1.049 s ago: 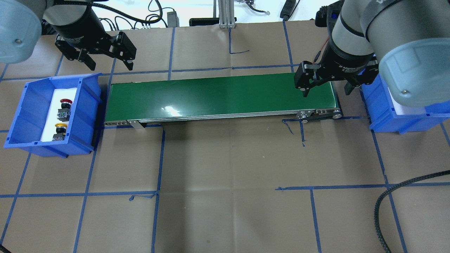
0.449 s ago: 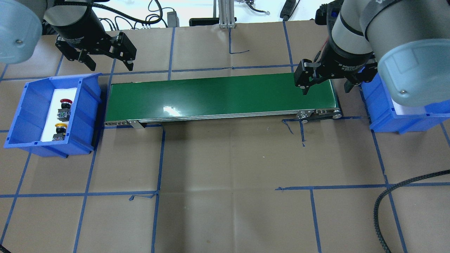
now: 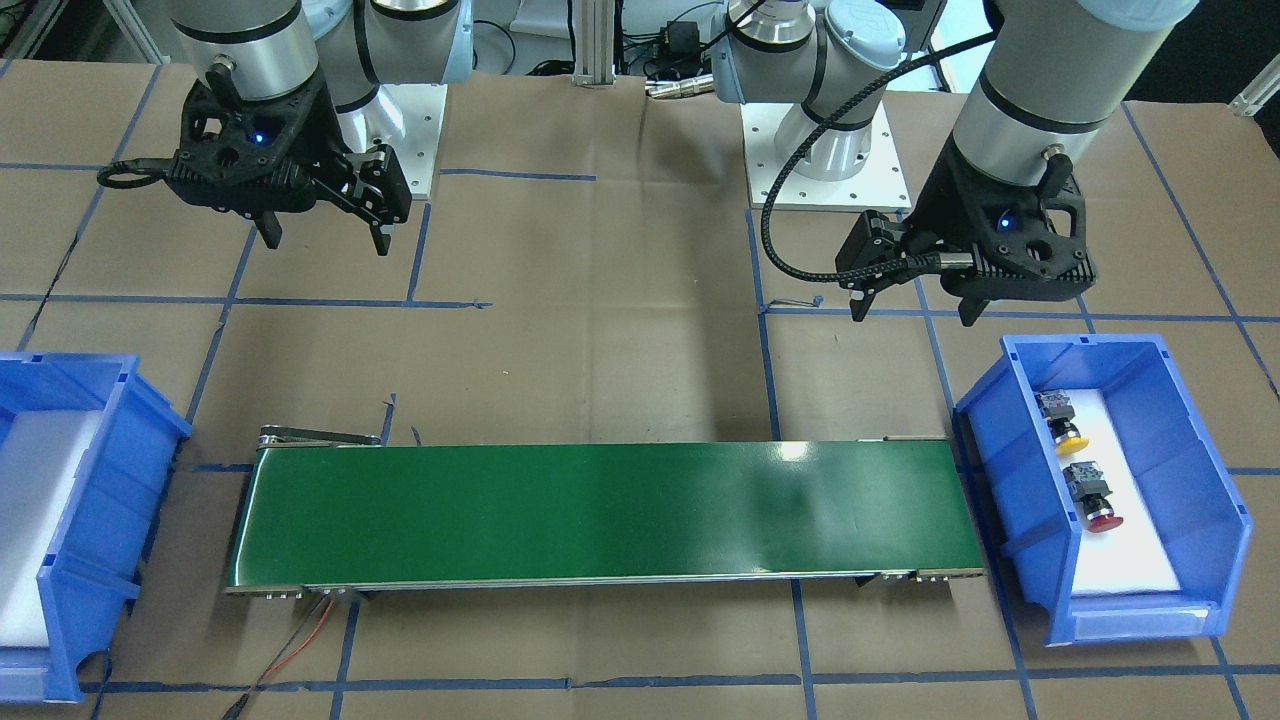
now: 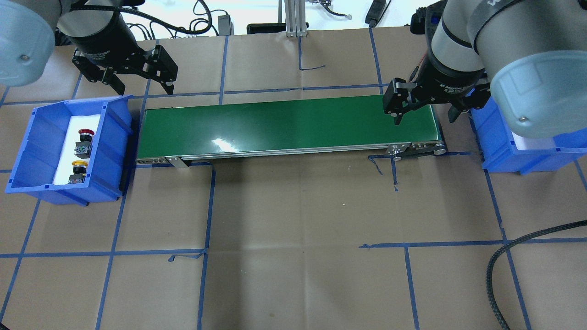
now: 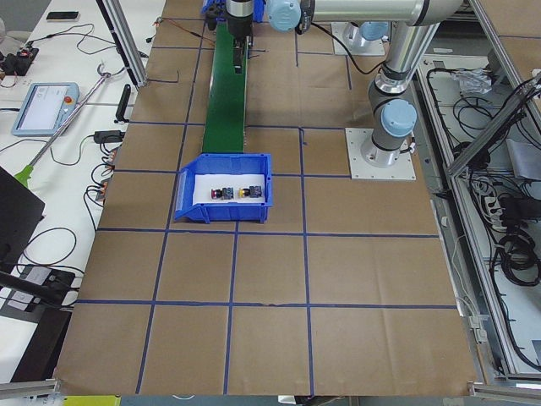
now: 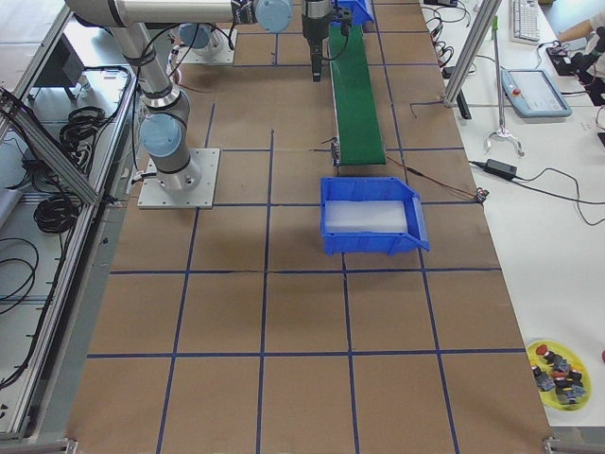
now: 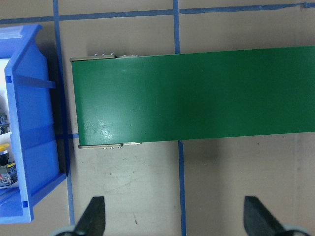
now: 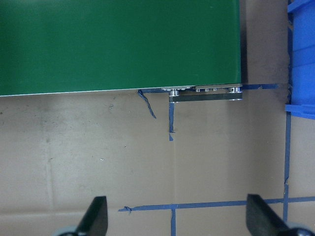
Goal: Transport two buttons from left to right
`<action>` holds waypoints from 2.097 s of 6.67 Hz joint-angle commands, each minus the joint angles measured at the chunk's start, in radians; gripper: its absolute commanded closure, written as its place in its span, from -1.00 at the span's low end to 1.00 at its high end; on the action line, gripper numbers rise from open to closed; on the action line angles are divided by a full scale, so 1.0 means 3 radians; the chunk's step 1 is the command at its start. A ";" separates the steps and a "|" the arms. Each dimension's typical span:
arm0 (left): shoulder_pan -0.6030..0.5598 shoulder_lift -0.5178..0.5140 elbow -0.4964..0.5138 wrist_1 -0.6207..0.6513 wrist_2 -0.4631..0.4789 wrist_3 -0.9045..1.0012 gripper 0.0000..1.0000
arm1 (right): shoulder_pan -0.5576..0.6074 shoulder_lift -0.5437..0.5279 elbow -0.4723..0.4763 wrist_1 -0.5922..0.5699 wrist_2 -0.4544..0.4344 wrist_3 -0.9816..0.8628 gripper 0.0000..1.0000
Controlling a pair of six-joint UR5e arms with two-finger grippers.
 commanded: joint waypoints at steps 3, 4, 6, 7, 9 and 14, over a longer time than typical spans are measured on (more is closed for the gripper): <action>0.0677 0.0039 -0.0003 -0.0092 -0.0026 0.0396 -1.00 | 0.0000 -0.0002 -0.0006 -0.0007 0.0014 -0.0066 -1.00; 0.0928 0.0040 -0.0008 -0.0098 -0.0021 0.0647 -1.00 | 0.0000 0.0014 -0.0006 -0.0007 0.0019 -0.0066 -1.00; 0.1566 -0.0011 -0.0064 -0.0103 -0.0026 0.1194 -1.00 | 0.0000 0.0024 -0.0006 0.0033 0.0014 -0.0071 -0.43; 0.1828 -0.0057 -0.0064 -0.0093 -0.0031 0.1465 -1.00 | 0.0000 0.0019 -0.0006 0.0039 0.0009 -0.0066 -0.25; 0.2161 -0.0180 -0.0054 -0.0037 -0.0036 0.1895 -1.00 | 0.0000 0.0024 -0.0001 -0.0007 0.0014 -0.0056 -1.00; 0.1918 -0.0287 -0.0094 0.0131 -0.0031 0.1923 -1.00 | 0.0000 0.0014 -0.0006 -0.0017 0.0014 -0.0066 -1.00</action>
